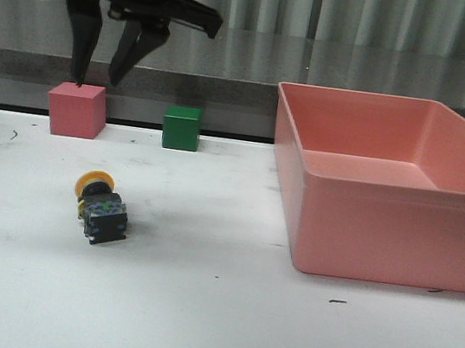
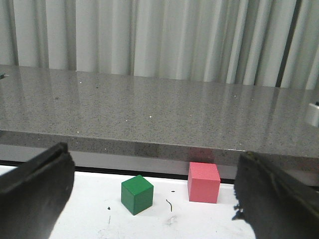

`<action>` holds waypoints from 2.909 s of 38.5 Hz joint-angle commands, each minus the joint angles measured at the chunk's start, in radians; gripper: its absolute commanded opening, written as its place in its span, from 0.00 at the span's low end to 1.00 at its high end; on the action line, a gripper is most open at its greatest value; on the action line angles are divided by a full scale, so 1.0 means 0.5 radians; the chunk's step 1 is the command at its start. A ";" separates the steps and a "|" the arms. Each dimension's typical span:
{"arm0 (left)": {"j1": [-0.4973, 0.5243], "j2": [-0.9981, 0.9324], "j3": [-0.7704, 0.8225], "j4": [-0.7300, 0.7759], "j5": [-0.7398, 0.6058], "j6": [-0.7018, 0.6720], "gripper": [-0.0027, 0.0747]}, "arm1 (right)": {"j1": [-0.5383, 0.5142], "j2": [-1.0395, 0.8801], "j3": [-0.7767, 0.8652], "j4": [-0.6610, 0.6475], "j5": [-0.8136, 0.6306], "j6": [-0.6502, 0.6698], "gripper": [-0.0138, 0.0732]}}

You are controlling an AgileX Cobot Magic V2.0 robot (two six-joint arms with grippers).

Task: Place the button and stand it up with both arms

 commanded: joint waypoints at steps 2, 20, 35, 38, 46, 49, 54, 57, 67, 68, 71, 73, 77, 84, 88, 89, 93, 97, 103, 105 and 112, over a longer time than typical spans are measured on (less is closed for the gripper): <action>0.001 0.027 -0.069 -0.003 -0.169 -0.020 0.83 | -0.004 -0.196 -0.064 0.018 -0.021 -0.075 0.20; 0.001 0.027 -0.069 -0.003 -0.169 -0.020 0.83 | -0.196 -0.437 -0.045 0.013 0.278 -0.275 0.09; 0.001 0.027 -0.069 -0.003 -0.169 -0.020 0.83 | -0.702 -1.061 0.694 -0.327 0.270 -0.302 0.09; 0.001 0.027 -0.069 -0.003 -0.169 -0.020 0.83 | -0.801 -1.221 0.936 -0.392 0.222 -0.302 0.09; 0.001 0.027 -0.069 -0.003 -0.169 -0.020 0.83 | -1.098 -1.640 1.549 -0.392 -0.015 -0.302 0.09; 0.001 0.027 -0.069 -0.003 -0.169 -0.020 0.83 | -1.198 -1.795 1.781 -0.392 -0.097 -0.300 0.09; 0.001 0.027 -0.069 -0.003 -0.169 -0.020 0.83 | -1.320 -2.050 2.152 -0.390 -0.274 -0.239 0.09; 0.001 0.027 -0.069 -0.003 -0.169 -0.020 0.83 | -1.333 -2.201 2.387 -0.392 -0.432 -0.239 0.09; 0.001 0.027 -0.069 -0.003 -0.169 -0.020 0.83 | -1.331 -2.822 3.103 -0.507 -1.175 -0.241 0.09; 0.001 0.027 -0.069 -0.003 -0.169 -0.020 0.83 | -1.331 -2.891 3.181 -0.533 -1.253 -0.241 0.09; 0.001 0.027 -0.069 -0.003 -0.169 -0.020 0.83 | -1.331 -3.099 3.381 -0.593 -1.436 -0.241 0.09; 0.001 0.027 -0.069 -0.003 -0.169 -0.020 0.83 | -1.331 -3.276 3.497 -0.619 -1.535 -0.241 0.09; 0.001 0.027 -0.069 -0.003 -0.169 -0.020 0.83 | -1.331 -3.606 3.703 -0.621 -1.707 -0.241 0.09; 0.001 0.027 -0.069 -0.003 -0.169 -0.020 0.83 | -1.331 -4.029 3.903 -0.621 -1.879 -0.241 0.09; 0.001 0.027 -0.069 -0.003 -0.169 -0.020 0.83 | -1.331 -4.165 3.930 -0.621 -1.974 -0.241 0.09; 0.001 0.027 -0.069 -0.003 -0.169 -0.020 0.83 | -1.331 -4.185 3.930 -0.621 -1.976 -0.241 0.09; 0.001 0.027 -0.069 -0.003 -0.172 -0.020 0.83 | -1.331 -4.202 3.930 -0.621 -1.977 -0.241 0.09; 0.001 0.027 -0.069 -0.003 -0.176 -0.020 0.83 | -1.331 -4.202 3.930 -0.621 -1.967 -0.241 0.09; -0.019 0.046 -0.077 -0.081 -0.164 -0.023 0.83 | -1.331 -4.202 3.930 -0.621 -1.967 -0.241 0.09; -0.047 0.089 -0.097 -0.081 -0.107 -0.023 0.83 | -1.331 -4.202 3.930 -0.621 -1.967 -0.241 0.09; -0.263 0.379 -0.255 -0.081 0.139 -0.023 0.83 | -1.331 -4.202 3.930 -0.621 -1.967 -0.241 0.09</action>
